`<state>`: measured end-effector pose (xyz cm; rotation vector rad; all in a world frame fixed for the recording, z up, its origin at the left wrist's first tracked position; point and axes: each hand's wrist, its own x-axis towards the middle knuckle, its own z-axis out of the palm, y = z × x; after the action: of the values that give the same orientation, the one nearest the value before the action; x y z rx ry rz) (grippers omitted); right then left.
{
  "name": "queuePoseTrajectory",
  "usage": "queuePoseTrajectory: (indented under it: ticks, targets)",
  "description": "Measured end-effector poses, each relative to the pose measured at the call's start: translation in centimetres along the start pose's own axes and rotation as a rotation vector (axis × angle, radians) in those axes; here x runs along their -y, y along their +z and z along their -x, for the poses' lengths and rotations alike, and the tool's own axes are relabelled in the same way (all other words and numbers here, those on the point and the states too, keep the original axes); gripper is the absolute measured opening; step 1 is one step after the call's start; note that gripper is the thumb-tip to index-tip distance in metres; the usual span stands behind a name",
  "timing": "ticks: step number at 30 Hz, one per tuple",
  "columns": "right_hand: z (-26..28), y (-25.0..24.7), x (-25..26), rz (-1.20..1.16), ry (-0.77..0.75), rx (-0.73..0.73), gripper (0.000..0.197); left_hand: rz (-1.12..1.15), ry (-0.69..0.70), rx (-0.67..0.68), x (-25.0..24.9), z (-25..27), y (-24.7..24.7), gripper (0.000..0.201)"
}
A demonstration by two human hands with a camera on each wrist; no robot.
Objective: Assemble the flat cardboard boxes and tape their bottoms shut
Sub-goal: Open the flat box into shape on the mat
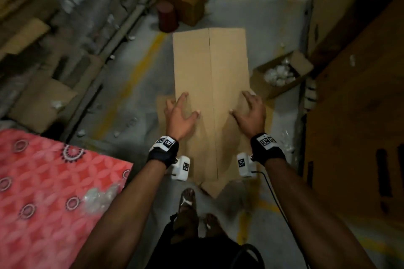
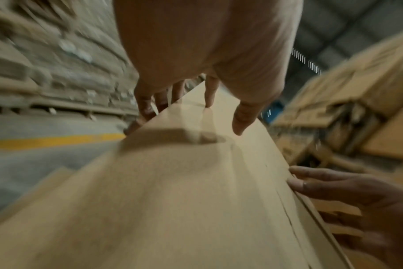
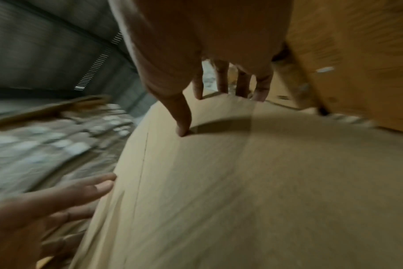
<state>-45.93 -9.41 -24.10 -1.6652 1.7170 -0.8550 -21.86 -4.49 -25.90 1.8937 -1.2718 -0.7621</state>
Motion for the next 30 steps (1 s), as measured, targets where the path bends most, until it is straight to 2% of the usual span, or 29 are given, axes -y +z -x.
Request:
queuePoseTrajectory:
  ticks: [4, 8, 17, 21, 27, 30]
  targets:
    - [-0.1, -0.3, 7.4, -0.075, -0.168, 0.136, 0.077, -0.014, -0.014, -0.228, -1.8, 3.5, -7.1, 0.080]
    - [2.0, 0.3, 14.1, -0.123, -0.357, 0.225, 0.078, 0.015, -0.054, -0.433, -2.8, 7.9, -14.2, 0.085]
    - [13.1, 7.2, 28.1, -0.284, -0.621, 0.490, 0.075, -0.074, -0.158, -0.791, -0.4, 22.9, -30.2, 0.073]
    - [19.4, 11.4, 32.5, -0.302, -0.709, 0.610, 0.076, -0.059, -0.232, -0.888, 2.5, 29.8, -35.1, 0.070]
    - [29.1, 17.8, 36.5, -0.260, -0.780, 0.819, 0.077, -0.072, -0.348, -1.007, 8.5, 39.2, -40.6, 0.065]
    - [34.1, 21.2, 38.1, -0.207, -0.795, 0.891, 0.077, -0.078, -0.415, -1.017, 12.5, 43.4, -43.4, 0.073]
